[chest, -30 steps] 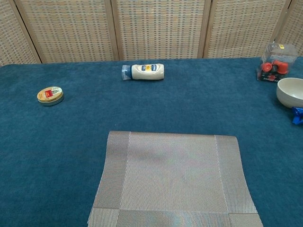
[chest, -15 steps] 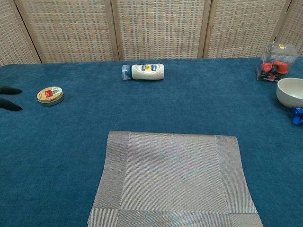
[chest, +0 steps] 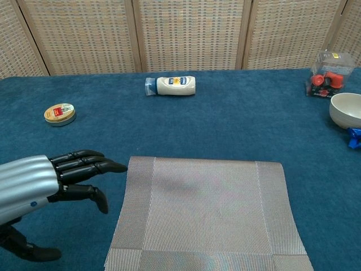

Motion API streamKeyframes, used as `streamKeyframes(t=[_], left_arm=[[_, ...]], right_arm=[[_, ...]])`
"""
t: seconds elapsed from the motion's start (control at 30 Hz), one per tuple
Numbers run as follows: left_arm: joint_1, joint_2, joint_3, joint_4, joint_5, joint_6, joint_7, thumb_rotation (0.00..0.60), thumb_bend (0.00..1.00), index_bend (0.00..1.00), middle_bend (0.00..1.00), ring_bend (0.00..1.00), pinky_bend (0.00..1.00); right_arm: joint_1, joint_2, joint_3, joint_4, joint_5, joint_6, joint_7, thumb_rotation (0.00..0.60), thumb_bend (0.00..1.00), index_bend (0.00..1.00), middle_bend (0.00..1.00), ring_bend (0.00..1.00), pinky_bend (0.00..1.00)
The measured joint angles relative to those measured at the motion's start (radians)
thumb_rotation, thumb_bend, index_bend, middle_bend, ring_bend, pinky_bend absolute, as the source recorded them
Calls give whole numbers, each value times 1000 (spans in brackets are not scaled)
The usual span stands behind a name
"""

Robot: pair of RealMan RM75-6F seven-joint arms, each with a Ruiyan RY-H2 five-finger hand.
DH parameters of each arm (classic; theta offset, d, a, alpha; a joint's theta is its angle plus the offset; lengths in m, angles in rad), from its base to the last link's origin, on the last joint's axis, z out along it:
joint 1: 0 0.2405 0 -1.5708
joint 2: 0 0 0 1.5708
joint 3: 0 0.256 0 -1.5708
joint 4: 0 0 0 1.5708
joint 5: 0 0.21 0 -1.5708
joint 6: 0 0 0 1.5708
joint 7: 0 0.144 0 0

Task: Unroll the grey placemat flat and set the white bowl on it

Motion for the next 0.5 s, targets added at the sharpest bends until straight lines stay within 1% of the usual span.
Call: streamKeyframes(t=[0.2, 0.5], left_arm=[[-52, -73, 16, 77, 15, -20, -50, 600, 0, 320, 0, 0, 0], [-91, -121, 40, 125, 16, -31, -58, 600, 0, 320, 0, 0, 0]], right_arm=[[-2, 0, 8, -6, 4, -10, -11, 600, 0, 55, 0, 0, 0], [-5, -4, 19, -4, 9, -19, -19, 600, 0, 55, 0, 0, 0]])
